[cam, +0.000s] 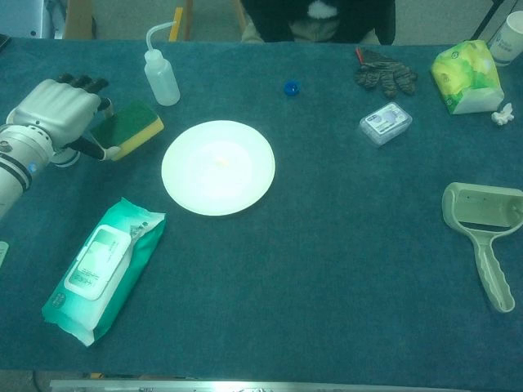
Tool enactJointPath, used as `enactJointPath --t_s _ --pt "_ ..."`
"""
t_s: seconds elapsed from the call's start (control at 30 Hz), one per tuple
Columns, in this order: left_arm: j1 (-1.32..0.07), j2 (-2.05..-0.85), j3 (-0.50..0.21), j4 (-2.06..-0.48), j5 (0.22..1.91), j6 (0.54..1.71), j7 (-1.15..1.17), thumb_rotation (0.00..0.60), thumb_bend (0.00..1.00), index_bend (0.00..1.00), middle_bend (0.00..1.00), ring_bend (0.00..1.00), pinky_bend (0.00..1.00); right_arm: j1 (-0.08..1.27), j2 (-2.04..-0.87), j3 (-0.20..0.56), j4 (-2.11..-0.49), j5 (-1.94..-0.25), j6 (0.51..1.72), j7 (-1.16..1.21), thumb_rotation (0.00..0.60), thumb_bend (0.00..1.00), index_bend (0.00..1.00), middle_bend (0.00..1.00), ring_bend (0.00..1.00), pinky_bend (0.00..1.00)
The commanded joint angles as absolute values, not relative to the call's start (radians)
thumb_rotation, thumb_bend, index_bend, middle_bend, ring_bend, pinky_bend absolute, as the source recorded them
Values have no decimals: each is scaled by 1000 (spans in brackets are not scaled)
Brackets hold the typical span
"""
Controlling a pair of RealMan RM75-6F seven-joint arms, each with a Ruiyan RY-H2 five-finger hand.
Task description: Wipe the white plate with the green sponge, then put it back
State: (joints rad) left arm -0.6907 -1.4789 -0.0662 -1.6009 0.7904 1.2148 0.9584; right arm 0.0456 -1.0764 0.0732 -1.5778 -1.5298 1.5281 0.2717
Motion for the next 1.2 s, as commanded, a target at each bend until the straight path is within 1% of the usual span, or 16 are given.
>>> enactJointPath --t_s 0.03,0.23,0.47,0.77,1.2 --pt "-697 -1409 -39 -1710 845 1252 1025 339 246 423 39 0 21 48 -1080 74 -1576 -1529 1525 272 600 388 389 394 244 450" --pt "-715 -1381 -11 -1822 878 1283 1125 339 246 437 42 0 22 55 -1089 74 -1567 -1529 1515 278 600 388 389 394 244 450" --pt "-767 -1433 -22 -1885 840 1303 1267 340 246 437 42 0 21 62 -1099 74 -1556 -1527 1504 287 600 388 390 394 244 450" --pt "-853 -1537 -49 -1827 723 1284 1401 341 246 437 42 0 22 61 -1100 75 -1538 -1514 1498 300 600 388 389 394 244 450" --pt "-945 -1627 -43 -1751 652 1265 1491 340 246 437 42 0 22 65 -1105 77 -1522 -1505 1486 309 600 388 389 394 244 450"
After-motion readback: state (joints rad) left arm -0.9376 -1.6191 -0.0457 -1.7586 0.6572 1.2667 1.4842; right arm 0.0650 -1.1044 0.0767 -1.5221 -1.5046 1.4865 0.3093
